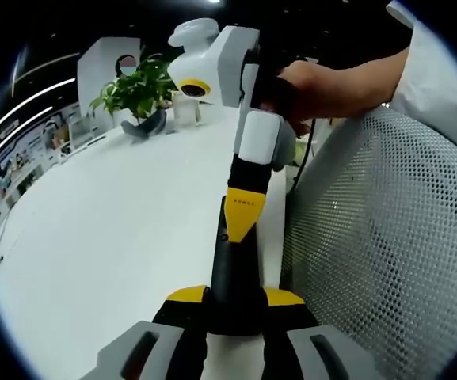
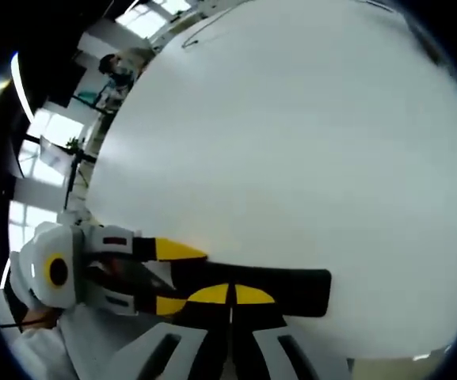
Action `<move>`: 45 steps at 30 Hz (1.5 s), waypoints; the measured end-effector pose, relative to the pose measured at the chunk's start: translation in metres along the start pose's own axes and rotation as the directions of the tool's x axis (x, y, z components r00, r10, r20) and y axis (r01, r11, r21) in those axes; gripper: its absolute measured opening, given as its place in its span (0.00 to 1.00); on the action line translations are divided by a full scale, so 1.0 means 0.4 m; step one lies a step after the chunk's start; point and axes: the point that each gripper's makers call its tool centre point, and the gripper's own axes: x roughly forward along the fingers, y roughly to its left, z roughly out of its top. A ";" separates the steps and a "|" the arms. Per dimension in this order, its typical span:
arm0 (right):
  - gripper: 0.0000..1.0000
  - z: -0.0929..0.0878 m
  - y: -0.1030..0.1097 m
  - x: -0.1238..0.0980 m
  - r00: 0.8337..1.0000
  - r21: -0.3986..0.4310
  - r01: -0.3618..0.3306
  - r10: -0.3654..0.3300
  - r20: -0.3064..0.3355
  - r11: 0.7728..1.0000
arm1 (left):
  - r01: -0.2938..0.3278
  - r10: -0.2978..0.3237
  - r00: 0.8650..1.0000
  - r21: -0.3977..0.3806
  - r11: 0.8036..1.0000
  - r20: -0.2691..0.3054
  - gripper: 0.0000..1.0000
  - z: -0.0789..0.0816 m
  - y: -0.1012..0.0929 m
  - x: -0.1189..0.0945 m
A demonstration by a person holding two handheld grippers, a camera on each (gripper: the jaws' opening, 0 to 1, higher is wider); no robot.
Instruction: Press the specified remote control buttons in sequence, fully releasing each button before pressing the next.
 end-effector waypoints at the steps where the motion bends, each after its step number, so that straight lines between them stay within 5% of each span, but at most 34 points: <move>1: 0.00 0.000 0.001 0.000 1.000 -0.006 0.003 -0.003 -0.002 1.000 | 0.000 0.000 1.000 0.000 1.000 0.000 0.25 0.000 0.000 0.000; 6: 0.00 -0.003 0.014 0.003 0.999 -0.009 -0.034 0.033 -0.014 0.999 | -0.001 0.001 1.000 0.000 1.000 0.000 0.25 -0.001 0.000 0.000; 18: 0.00 -0.004 0.017 0.011 1.000 -0.107 0.015 -0.016 -0.007 0.994 | -0.001 0.001 1.000 -0.009 1.000 0.001 0.24 0.000 0.000 0.000; 28: 0.00 -0.004 0.016 0.011 1.000 -0.085 0.007 -0.008 -0.016 0.996 | -0.003 0.003 1.000 -0.002 1.000 -0.002 0.25 0.000 -0.001 0.000; 31: 0.00 -0.006 0.037 0.013 0.997 -0.012 -0.070 0.070 -0.019 0.997 | -0.002 0.002 1.000 0.002 1.000 -0.005 0.25 0.000 -0.001 0.000; 37: 0.00 -0.004 0.042 0.018 0.996 -0.016 -0.084 0.084 -0.015 0.996 | -0.002 0.003 1.000 0.002 1.000 -0.003 0.25 0.001 -0.001 -0.001; 45: 0.00 -0.010 0.045 0.024 1.000 -0.128 -0.013 0.010 -0.019 0.992 | -0.021 0.021 1.000 -0.010 1.000 -0.001 0.25 0.001 -0.001 0.002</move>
